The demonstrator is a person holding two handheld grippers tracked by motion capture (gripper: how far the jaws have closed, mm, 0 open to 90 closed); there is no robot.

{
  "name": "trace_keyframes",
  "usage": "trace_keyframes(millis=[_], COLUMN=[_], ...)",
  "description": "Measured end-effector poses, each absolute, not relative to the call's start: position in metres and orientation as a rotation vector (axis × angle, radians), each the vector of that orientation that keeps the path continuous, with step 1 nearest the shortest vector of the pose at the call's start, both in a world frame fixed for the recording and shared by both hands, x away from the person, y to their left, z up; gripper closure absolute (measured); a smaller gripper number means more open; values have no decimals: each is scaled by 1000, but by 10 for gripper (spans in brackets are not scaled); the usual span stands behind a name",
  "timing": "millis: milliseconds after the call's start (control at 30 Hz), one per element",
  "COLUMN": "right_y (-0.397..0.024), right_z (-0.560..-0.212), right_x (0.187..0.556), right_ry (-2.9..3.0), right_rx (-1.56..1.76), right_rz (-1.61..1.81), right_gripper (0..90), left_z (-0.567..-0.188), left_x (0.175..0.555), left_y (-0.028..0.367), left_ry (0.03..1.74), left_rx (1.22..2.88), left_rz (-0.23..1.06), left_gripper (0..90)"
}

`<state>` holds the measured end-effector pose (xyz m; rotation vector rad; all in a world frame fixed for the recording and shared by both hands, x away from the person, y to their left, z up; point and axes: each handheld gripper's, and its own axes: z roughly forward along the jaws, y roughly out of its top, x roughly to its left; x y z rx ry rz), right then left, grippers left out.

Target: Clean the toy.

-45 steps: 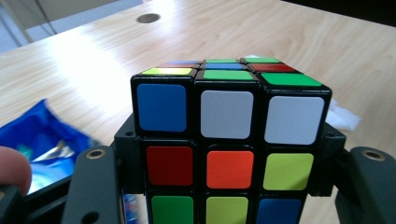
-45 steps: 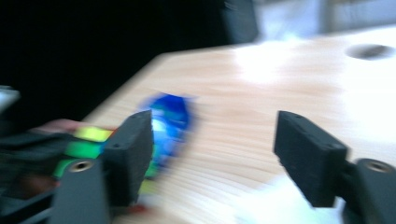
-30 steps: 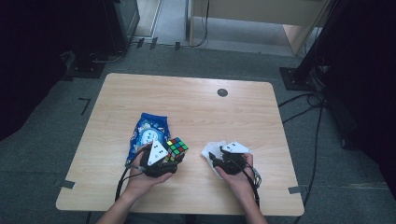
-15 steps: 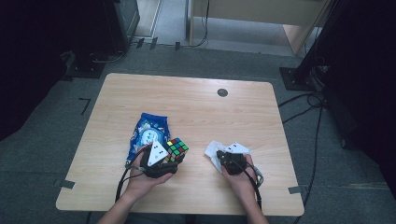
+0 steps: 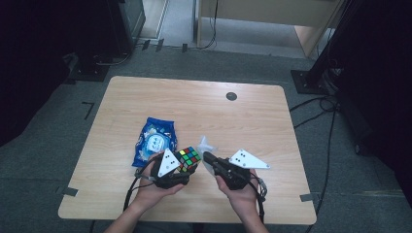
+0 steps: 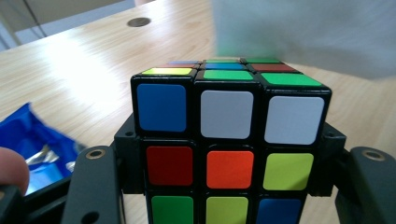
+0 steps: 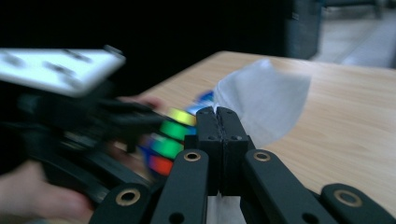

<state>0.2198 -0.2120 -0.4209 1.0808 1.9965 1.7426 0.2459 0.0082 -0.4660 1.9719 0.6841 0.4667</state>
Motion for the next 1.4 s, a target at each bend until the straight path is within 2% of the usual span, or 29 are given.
trace_keyframes(millis=[233, 433, 733, 933, 1100, 1233, 1400], right_y=[-190, -198, -223, -206, -189, -201, -226], right_z=[-424, -438, -454, -431, -430, -438, -446], right_x=[218, 228, 239, 223, 218, 222, 228], right_ry=[2074, 1998, 1922, 1964, 2023, 1957, 1886], right_rx=[1082, 1204, 1327, 1164, 1121, 1199, 1255], right_rz=[1831, 1844, 1681, 1835, 1895, 1916, 1783], right_gripper=[900, 898, 898, 898, 898, 899, 899], left_z=[-466, -464, -461, -469, -465, -462, -461], left_x=[236, 231, 237, 237, 230, 232, 232], left_y=[-1, -1, 7, 1, -4, -5, -7], left_ry=[621, 571, 594, 595, 550, 534, 512], left_rx=[1973, 1958, 1934, 1980, 1953, 1935, 1937], left_rz=[464, 504, 489, 483, 474, 455, 460], left_gripper=[340, 341, 342, 342, 342, 342, 342])
